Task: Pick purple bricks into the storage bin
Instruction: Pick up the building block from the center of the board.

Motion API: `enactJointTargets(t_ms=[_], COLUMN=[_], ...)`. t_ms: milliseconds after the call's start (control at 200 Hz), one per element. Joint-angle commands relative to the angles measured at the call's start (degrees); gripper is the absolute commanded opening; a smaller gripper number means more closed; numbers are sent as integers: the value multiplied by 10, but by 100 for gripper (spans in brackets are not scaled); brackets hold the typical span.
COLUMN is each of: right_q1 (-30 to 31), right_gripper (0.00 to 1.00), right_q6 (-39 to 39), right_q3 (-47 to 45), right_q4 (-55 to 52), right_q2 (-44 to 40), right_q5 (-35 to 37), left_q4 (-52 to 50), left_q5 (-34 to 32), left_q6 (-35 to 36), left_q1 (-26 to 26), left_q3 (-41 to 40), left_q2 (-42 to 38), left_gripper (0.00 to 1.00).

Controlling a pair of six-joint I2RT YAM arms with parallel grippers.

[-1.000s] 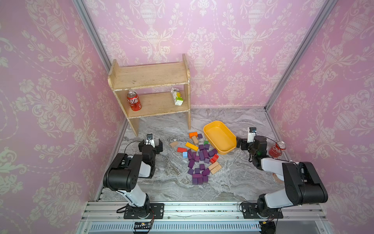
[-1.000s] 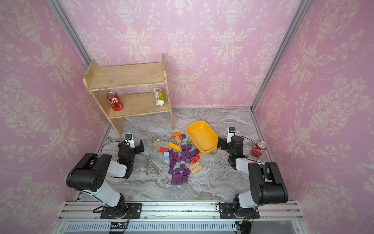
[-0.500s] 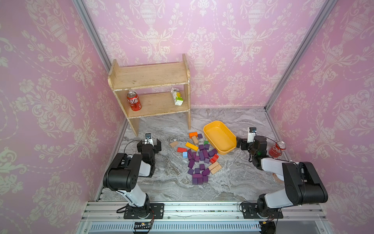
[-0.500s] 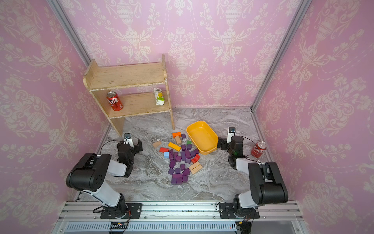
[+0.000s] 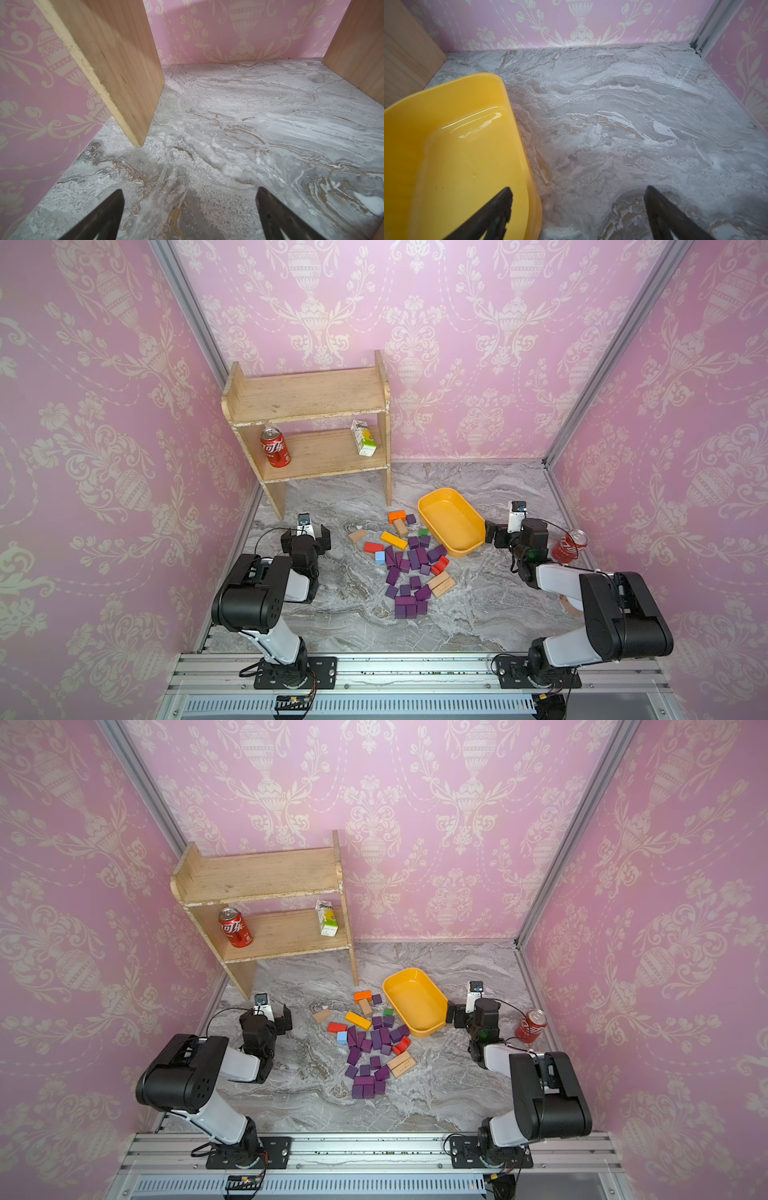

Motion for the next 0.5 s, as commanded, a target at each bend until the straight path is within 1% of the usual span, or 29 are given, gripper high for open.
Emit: enactJointTargets(t_ms=[0, 35, 95, 170, 205, 275, 320, 410, 455, 490], right_q1=[-4, -4, -4, -4, -3, -2, -1, 14, 33, 50], right_gripper=[100, 100, 100, 100, 100, 100, 100, 100, 100, 100], right_q6=[-4, -2, 7, 8, 11, 17, 24, 25, 21, 17], right_q3=[-2, -1, 21, 32, 30, 34, 43, 71, 94, 112], right_q4=[7, 7, -47, -85, -90, -122, -152, -225, -271, -309], right_q2=[5, 3, -12, -27, -37, -62, -82, -112, -119, -121], right_q5=[-5, 1, 22, 18, 17, 22, 19, 5, 15, 23], left_q4=[-13, -9, 4, -2, -4, -4, -31, -131, -176, -213], left_q5=[-9, -9, -7, -32, -28, -89, -119, -170, -174, -165], left_q6=[-15, -14, -7, -13, -12, 13, 36, 81, 84, 73], left_q1=[6, 6, 3, 0, -1, -27, -51, -100, -115, -121], left_q3=[10, 7, 0, -10, -15, -13, 0, 44, 63, 74], left_q2=[-2, -3, -8, -35, -43, -56, -74, -113, -133, -152], left_gripper=[99, 99, 99, 99, 99, 99, 99, 99, 99, 99])
